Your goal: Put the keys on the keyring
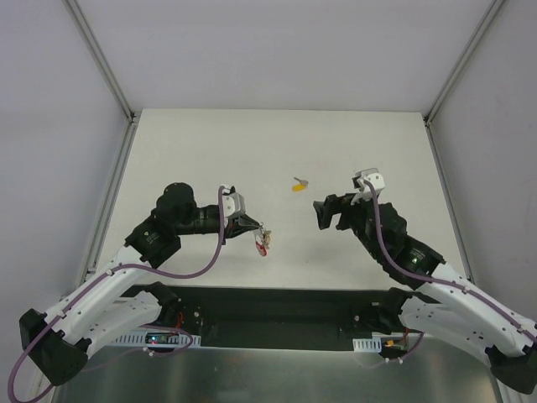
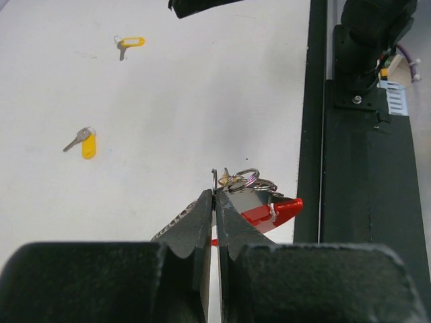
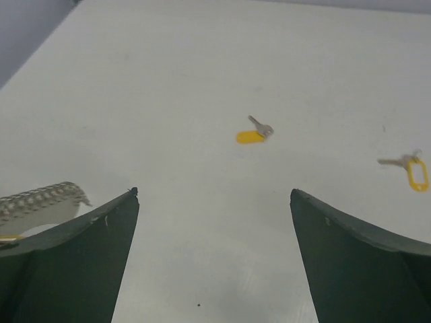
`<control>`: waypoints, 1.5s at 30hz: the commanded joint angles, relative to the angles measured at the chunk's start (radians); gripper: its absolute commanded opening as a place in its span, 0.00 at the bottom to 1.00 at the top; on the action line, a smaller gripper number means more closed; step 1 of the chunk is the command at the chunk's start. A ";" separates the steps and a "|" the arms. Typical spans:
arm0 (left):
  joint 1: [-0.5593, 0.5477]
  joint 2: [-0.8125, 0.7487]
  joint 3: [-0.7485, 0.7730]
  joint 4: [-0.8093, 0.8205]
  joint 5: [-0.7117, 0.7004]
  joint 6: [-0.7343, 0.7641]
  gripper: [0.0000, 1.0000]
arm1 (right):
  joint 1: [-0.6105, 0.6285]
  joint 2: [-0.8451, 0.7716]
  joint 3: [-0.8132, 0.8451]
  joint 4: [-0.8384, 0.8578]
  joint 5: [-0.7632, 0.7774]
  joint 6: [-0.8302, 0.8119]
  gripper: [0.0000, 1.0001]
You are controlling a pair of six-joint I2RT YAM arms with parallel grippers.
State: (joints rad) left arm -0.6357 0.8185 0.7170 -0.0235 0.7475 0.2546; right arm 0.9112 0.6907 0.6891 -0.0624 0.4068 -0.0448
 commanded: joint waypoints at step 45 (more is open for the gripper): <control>0.051 0.139 0.142 -0.196 -0.428 -0.066 0.00 | -0.908 1.286 0.786 -0.344 -0.361 0.020 0.31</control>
State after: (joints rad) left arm -0.5941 0.9577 0.8104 -0.2348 0.2859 0.2043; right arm 0.0071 1.9511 1.3899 -0.3367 0.0734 -0.0006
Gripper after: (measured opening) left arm 0.009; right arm 0.314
